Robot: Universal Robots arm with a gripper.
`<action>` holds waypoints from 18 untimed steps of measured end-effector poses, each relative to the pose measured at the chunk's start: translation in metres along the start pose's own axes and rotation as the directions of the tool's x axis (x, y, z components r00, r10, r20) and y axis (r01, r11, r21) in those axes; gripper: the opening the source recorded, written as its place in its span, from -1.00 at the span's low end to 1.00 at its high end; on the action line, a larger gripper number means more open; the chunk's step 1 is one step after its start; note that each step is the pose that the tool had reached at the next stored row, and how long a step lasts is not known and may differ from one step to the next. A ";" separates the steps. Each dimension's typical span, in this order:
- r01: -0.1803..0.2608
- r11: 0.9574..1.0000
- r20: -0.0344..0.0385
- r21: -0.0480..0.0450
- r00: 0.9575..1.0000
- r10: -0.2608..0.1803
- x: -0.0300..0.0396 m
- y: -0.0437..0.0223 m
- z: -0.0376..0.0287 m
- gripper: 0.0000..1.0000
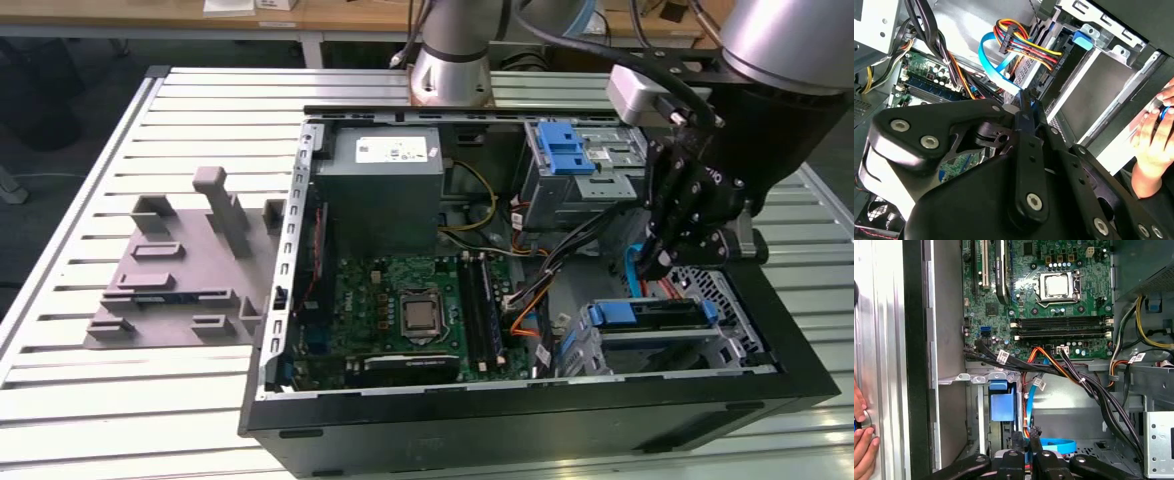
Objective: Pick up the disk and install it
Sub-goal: 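Insert the second disk wire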
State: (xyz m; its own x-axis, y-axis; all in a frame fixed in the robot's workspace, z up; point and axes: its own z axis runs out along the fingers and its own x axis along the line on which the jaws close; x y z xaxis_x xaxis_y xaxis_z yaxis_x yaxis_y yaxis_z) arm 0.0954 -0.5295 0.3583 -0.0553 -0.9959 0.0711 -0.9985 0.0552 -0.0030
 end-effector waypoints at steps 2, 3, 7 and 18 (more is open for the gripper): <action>0.000 1.000 0.004 0.000 1.000 0.000 -0.0001 -0.0001 0.0004 -0.69; 0.000 1.000 0.005 0.000 1.000 0.000 -0.0002 -0.0001 0.0005 -0.69; 0.000 1.000 0.005 0.000 1.000 0.000 -0.0001 -0.0002 0.0005 -0.69; 0.000 1.000 0.030 -0.002 1.000 0.000 0.0005 -0.0002 0.0017 -0.69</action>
State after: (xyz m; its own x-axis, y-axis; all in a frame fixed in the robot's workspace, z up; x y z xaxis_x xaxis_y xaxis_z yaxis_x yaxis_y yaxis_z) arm 0.0956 -0.5301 0.3566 -0.0553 -0.9976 0.0409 -0.9985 0.0553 -0.0013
